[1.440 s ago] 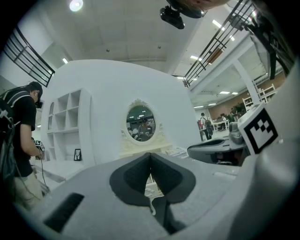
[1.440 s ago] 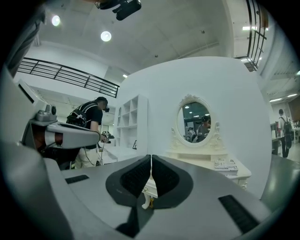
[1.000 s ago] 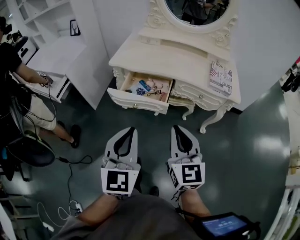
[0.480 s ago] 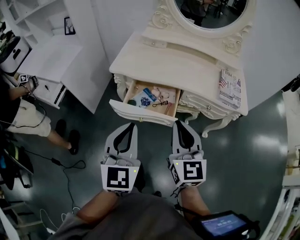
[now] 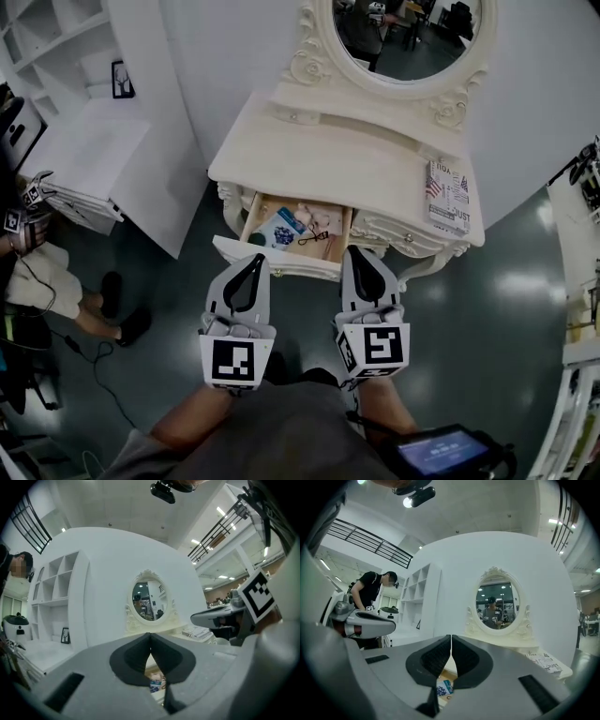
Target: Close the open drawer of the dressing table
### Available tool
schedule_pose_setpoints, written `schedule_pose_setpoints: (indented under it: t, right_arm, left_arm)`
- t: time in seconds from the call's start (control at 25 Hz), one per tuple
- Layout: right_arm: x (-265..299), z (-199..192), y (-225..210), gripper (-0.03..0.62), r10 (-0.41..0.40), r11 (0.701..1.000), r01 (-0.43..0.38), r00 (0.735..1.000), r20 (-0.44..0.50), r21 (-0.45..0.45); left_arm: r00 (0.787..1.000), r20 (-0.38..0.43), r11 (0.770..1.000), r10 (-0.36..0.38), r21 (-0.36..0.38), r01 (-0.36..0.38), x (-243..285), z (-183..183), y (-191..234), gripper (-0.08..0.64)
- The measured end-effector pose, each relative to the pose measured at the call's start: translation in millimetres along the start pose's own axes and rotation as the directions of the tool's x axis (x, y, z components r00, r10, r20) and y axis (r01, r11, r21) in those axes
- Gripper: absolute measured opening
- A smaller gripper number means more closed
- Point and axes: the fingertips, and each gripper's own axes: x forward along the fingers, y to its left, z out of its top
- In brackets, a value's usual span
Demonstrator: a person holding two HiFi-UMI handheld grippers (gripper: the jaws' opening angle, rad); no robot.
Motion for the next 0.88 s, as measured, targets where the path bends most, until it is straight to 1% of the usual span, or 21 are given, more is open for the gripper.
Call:
schedule_pose_setpoints:
  t: [0.12, 0.32, 0.4, 0.48, 0.52, 0.72, 0.76, 0.84, 0.88]
  right_arm:
    - [2, -4, -6, 0.015, -0.013, 1.000, 0.013, 1.000, -0.010, 0.004]
    - [23, -9, -20, 0.015, 0.000, 1.000, 0.000, 1.000, -0.007, -0.003]
    - [29, -12, -23, 0.015, 0.015, 1.000, -0.015, 1.000, -0.002, 0.003]
    - [34, -19, -22, 0.015, 0.035, 0.999, -0.035, 0.999, -0.002, 0.006]
    - [37, -24, -22, 0.015, 0.044, 0.999, -0.044, 0.999, -0.002, 0.006]
    - [52, -48, -21, 0.021, 0.088, 0.995, -0.088, 0.996, -0.023, 0.036]
    - [55, -53, -19, 0.037, 0.099, 0.994, -0.097, 0.995, -0.031, 0.039]
    - [62, -62, -14, 0.091, 0.126, 0.992, -0.124, 0.991, -0.047, 0.037]
    - [64, -67, -11, 0.100, 0.141, 0.990, -0.139, 0.989, -0.055, 0.034]
  left_arm:
    - [1.000, 0.001, 1.000, -0.018, 0.006, 0.018, 5, -1, -2, 0.012]
    - [0.999, -0.029, 1.000, -0.021, 0.005, 0.021, 27, -16, -3, 0.013]
    - [0.998, -0.055, 1.000, -0.029, 0.009, 0.030, 34, -25, -7, 0.014]
    - [0.995, -0.098, 0.999, -0.036, 0.015, 0.037, 37, -41, -13, 0.013]
    - [0.993, -0.112, 0.999, -0.037, 0.010, 0.039, 39, -49, -15, 0.013]
    - [0.990, -0.130, 0.998, -0.055, -0.045, 0.049, 51, -81, -25, 0.014]
    - [0.989, -0.140, 0.997, -0.056, -0.062, 0.048, 53, -89, -27, 0.014]
    - [0.985, -0.164, 0.995, -0.058, -0.091, 0.043, 57, -107, -30, 0.014]
    - [0.983, -0.174, 0.994, -0.060, -0.098, 0.043, 59, -116, -31, 0.014]
